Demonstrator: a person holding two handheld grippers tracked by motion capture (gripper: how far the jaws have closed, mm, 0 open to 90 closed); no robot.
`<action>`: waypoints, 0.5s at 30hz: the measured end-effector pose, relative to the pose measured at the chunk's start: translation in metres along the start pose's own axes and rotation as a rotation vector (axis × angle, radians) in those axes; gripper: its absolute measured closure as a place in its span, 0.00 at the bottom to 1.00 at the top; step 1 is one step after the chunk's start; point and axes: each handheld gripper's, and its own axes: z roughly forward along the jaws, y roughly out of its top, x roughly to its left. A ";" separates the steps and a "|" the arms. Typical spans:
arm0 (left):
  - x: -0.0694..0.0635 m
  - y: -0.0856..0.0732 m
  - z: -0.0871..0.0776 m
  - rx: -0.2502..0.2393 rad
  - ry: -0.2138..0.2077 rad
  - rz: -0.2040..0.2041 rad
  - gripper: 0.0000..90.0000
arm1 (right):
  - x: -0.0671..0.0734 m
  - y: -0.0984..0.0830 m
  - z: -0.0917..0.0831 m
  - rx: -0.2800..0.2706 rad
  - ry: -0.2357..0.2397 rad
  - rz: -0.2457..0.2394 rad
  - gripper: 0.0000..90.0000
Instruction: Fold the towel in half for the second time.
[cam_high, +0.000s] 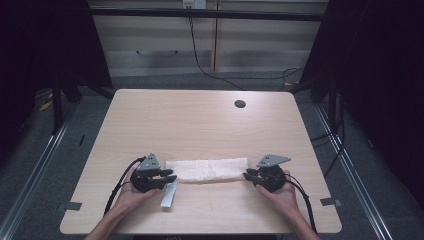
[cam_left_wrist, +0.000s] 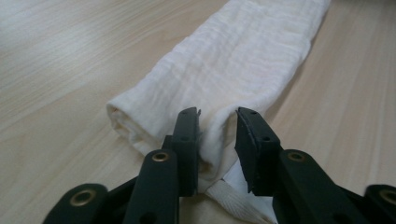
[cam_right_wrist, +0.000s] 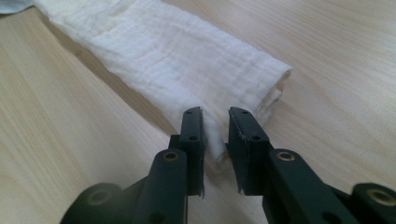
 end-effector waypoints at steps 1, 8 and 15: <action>-0.001 0.000 -0.001 -0.006 -0.008 -0.006 0.73 | 0.000 0.000 -0.002 -0.005 0.009 0.006 0.81; -0.003 0.002 -0.024 -0.054 -0.028 -0.043 0.55 | 0.002 -0.001 -0.024 -0.071 0.033 0.056 0.67; 0.009 0.002 -0.047 -0.067 0.046 -0.138 0.44 | -0.008 0.002 -0.039 -0.128 0.043 0.108 0.61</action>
